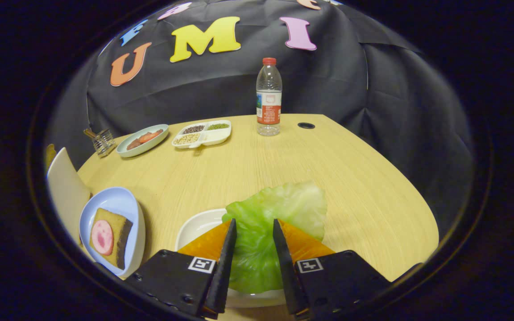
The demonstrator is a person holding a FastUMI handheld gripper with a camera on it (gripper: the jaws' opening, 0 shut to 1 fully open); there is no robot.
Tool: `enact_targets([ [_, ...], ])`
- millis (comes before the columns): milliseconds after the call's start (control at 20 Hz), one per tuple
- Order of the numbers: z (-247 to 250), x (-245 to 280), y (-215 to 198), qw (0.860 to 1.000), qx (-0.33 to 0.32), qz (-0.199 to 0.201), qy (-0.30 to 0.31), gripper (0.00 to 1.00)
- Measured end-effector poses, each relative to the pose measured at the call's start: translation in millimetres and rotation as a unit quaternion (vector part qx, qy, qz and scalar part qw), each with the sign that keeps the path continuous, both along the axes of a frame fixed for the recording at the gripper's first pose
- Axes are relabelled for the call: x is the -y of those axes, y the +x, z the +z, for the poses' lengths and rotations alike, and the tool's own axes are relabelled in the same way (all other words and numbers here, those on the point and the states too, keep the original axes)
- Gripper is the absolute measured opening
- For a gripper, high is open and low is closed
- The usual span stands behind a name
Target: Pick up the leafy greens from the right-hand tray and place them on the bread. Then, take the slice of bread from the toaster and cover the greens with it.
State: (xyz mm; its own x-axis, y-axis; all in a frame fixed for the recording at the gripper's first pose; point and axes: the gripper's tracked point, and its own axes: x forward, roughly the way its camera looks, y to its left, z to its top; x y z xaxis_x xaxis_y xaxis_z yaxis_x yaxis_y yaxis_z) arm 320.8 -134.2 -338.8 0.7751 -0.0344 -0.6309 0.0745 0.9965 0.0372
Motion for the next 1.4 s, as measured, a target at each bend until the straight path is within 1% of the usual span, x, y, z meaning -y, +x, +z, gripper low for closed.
enact_targets([
  [50, 1, 0, 0, 1.000, -0.002, 0.000, 0.005, 0.52],
  [100, 0, 0, 0, 1.000, 0.000, 0.001, 0.007, 0.31],
  [200, 0, -1, 0, 1.000, 0.004, 0.009, 0.008, 0.32],
  [250, 0, -1, -2, 1.000, 0.000, 0.008, 0.018, 0.32],
  [300, 2, -1, -2, 1.000, 0.004, 0.005, 0.023, 0.06],
  [400, 4, -3, -5, 1.000, -0.002, 0.009, 0.024, 0.06],
  [450, 10, -9, -9, 1.000, 0.003, 0.019, 0.025, 0.05],
  [550, 28, -14, -13, 0.999, 0.023, 0.028, 0.028, 0.00],
  [800, 54, -33, -29, 0.998, 0.038, 0.047, 0.027, 0.00],
  [900, 66, -48, -35, 0.996, 0.046, 0.060, 0.039, 0.00],
  [1100, 85, -81, -46, 0.993, 0.059, 0.088, 0.041, 0.00],
  [1400, 88, -150, -55, 0.987, 0.056, 0.141, 0.047, 0.00],
])
